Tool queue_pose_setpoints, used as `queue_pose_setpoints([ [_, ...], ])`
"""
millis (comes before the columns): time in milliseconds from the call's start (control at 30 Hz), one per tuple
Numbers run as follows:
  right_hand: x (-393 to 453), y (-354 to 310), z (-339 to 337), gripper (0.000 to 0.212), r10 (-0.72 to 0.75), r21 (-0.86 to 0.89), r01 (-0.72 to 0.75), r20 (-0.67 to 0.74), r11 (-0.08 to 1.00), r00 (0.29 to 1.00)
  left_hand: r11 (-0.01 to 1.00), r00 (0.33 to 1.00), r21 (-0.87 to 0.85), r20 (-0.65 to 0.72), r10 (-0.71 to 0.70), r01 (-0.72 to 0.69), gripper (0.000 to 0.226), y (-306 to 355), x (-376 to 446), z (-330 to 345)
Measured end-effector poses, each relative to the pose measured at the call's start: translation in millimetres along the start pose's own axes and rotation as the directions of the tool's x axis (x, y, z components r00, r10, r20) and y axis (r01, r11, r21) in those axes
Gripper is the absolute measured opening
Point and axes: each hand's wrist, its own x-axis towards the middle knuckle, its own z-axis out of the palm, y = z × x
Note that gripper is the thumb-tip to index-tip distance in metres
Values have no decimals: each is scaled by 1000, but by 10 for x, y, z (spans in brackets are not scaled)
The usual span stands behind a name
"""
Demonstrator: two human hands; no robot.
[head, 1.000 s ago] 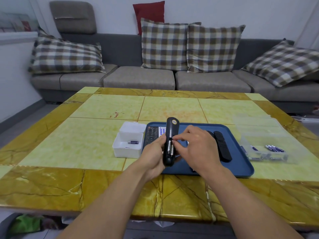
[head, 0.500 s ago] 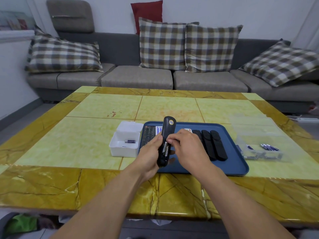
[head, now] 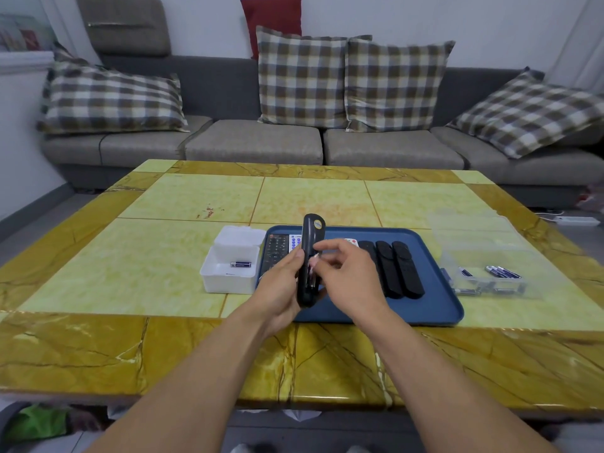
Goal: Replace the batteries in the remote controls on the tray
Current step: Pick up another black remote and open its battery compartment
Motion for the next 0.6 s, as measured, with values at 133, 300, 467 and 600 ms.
queue_pose_setpoints([
  [133,62,-115,-173,29,199,490,-170,-8,855,980,997,997,72,-73,31,-25,33,32,23,-25],
  [300,-27,-22,-208,23,48,-82,-38,127,996,991,997,996,72,-85,-10,16,33,64,11,-13],
  [467,-32,26,-172,11,-180,-483,291,263,826,948,995,994,51,-68,-87,90,34,77,-24,-4],
  [600,-17,-49,-207,14,-252,-652,425,347,628,903,993,991,17,-76,-112,114,32,81,-41,2],
])
